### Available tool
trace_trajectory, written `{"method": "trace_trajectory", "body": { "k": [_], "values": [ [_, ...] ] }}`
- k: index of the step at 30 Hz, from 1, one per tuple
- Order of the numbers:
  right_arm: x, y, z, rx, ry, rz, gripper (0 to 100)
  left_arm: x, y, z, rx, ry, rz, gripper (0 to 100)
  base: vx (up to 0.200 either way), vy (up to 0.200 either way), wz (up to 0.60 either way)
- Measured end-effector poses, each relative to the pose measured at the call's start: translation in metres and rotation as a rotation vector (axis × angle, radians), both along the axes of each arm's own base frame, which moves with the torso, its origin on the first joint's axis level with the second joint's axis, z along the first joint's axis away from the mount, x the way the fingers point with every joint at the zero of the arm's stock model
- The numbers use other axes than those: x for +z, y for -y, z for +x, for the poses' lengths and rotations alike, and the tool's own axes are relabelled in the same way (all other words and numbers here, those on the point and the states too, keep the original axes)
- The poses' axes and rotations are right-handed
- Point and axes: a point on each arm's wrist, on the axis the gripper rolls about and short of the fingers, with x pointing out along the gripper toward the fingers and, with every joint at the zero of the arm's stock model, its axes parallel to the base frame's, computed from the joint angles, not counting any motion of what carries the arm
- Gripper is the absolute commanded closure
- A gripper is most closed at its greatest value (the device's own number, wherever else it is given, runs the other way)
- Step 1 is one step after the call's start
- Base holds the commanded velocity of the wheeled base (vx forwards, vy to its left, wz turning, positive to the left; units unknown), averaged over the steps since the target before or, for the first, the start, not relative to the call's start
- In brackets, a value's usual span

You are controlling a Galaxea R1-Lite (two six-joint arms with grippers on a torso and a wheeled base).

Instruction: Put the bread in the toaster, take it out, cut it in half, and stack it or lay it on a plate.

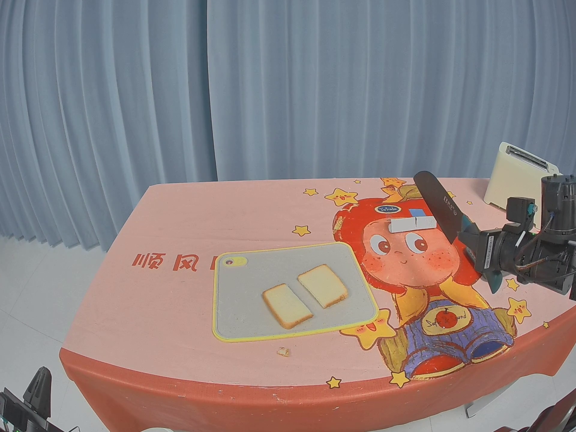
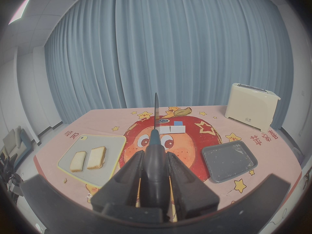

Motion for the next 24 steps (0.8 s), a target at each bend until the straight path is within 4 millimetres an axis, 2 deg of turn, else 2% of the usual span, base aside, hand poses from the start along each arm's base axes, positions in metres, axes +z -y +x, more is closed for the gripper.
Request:
{"method": "trace_trajectory", "body": {
  "k": [24],
  "values": [
    [-0.0009,0.0004,0.0008,0.004,-0.006,0.007,100,0.0,0.0,0.0,-0.001,0.0,0.0,100,0.0,0.0,0.0]
  ]
}}
